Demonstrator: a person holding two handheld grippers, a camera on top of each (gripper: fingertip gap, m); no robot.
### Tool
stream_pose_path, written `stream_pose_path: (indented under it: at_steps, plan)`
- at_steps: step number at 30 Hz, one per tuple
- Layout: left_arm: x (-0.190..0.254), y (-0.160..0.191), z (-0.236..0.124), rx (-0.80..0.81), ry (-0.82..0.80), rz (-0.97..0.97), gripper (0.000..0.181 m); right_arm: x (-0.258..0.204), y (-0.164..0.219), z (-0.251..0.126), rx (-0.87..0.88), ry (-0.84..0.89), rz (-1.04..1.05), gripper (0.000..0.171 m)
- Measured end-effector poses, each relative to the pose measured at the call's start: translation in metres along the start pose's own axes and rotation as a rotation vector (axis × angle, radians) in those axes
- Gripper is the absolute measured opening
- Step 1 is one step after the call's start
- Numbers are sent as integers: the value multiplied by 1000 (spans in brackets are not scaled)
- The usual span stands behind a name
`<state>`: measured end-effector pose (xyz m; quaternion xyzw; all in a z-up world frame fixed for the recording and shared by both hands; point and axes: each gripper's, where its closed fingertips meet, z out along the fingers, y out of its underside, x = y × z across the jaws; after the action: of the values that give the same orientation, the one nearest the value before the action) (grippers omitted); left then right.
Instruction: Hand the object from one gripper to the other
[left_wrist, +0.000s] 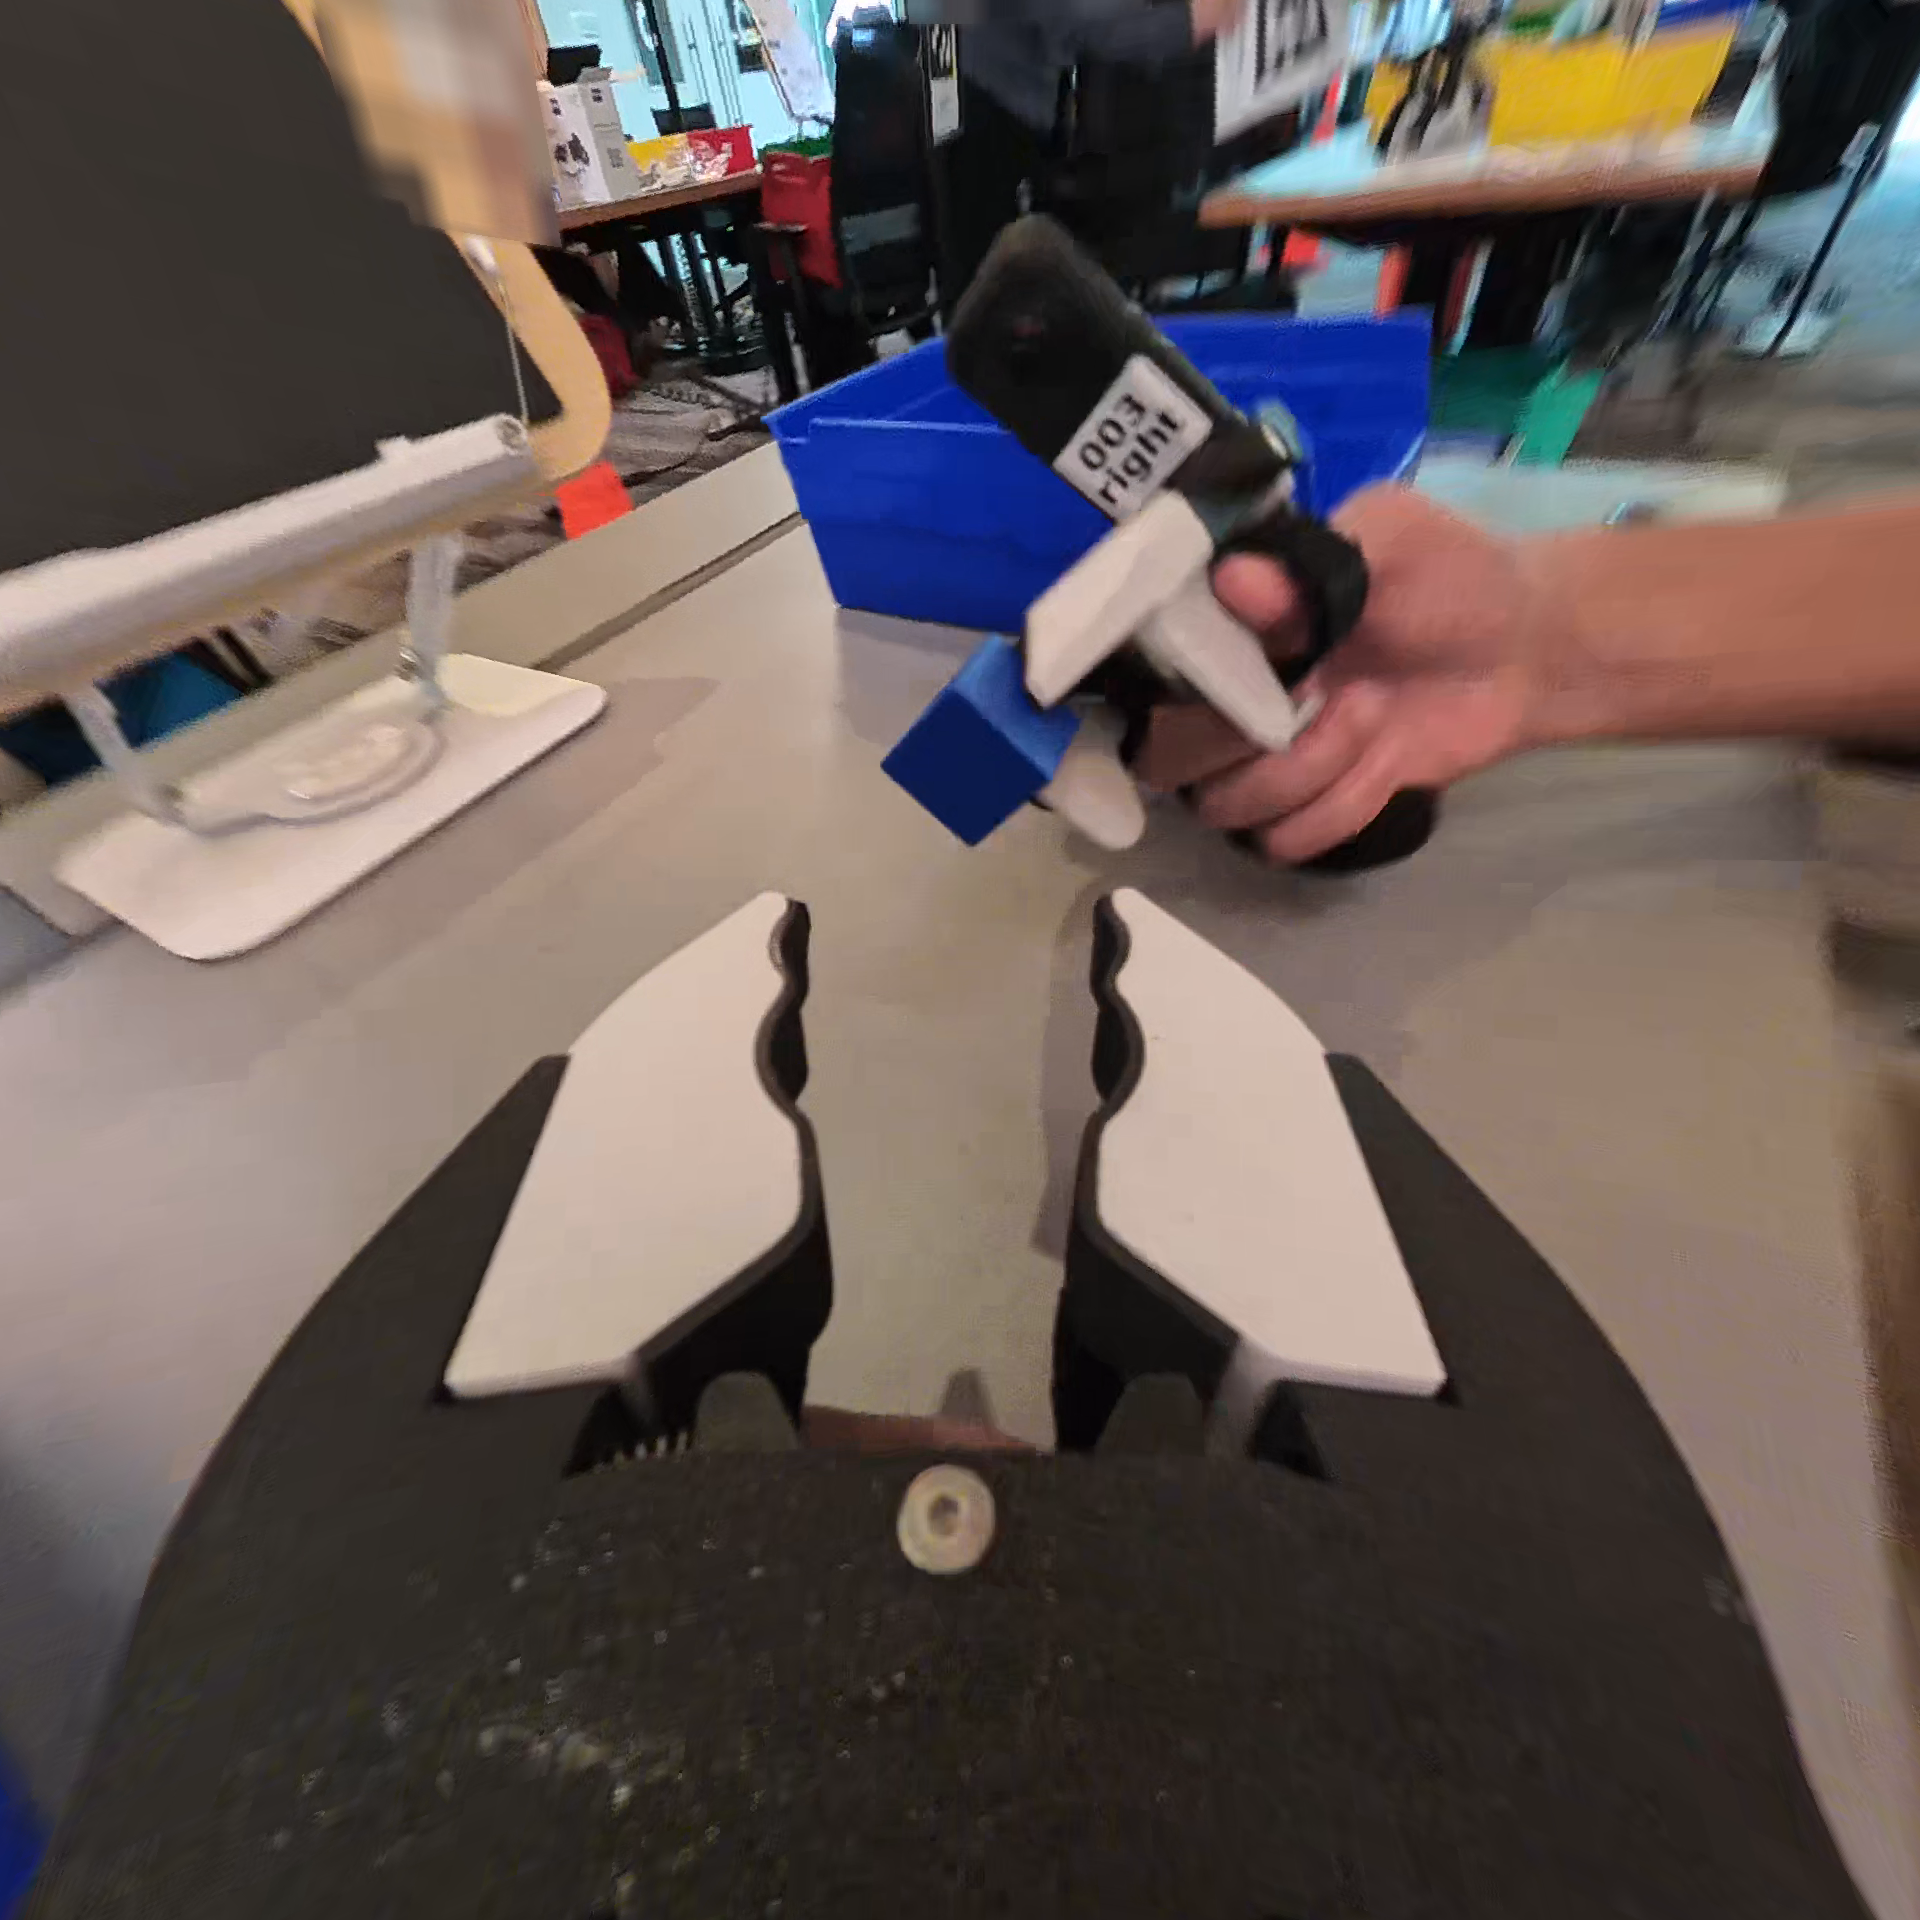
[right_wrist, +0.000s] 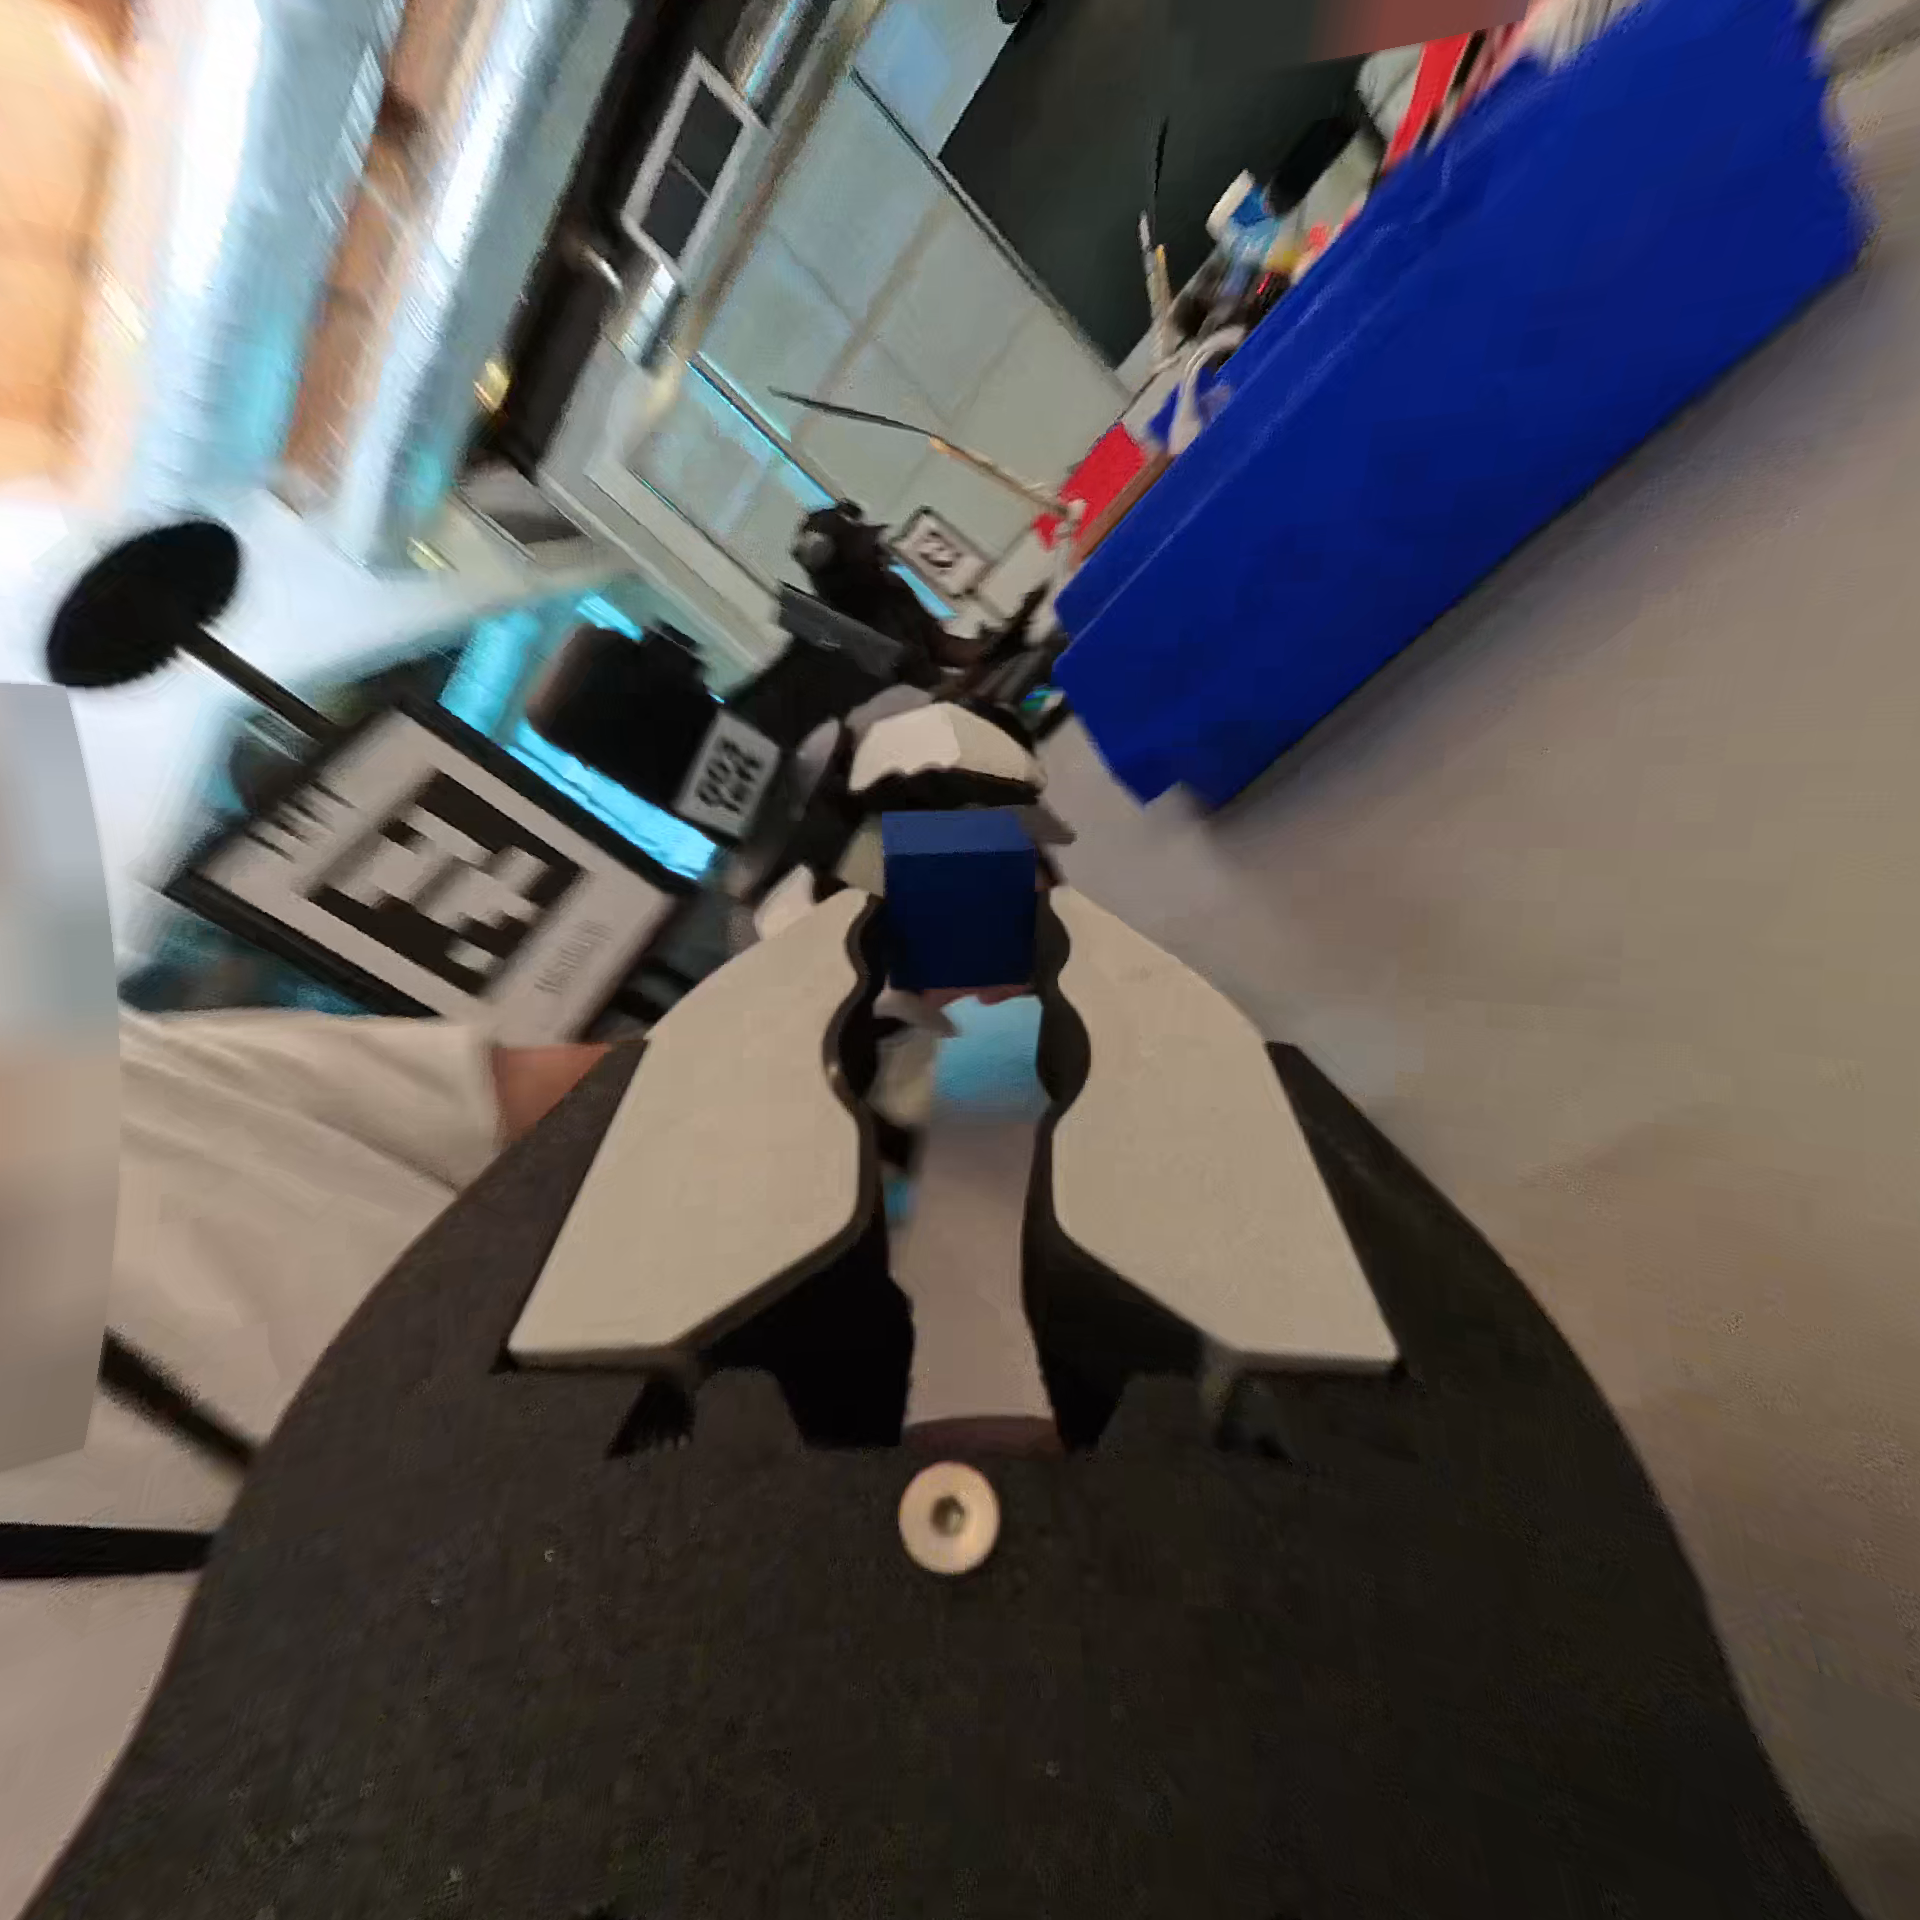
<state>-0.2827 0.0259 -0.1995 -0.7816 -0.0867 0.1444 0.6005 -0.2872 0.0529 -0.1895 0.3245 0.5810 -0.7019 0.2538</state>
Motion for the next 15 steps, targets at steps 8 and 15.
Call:
stream_pose_path:
  at_steps: [8,15]
  plan:
    - [13,5,3,-76,2,171,44,-3,31,17,-140,-163,475,26]
    - [19,5,4,-68,2,248,26,-5,31,16,-133,-223,552,26]
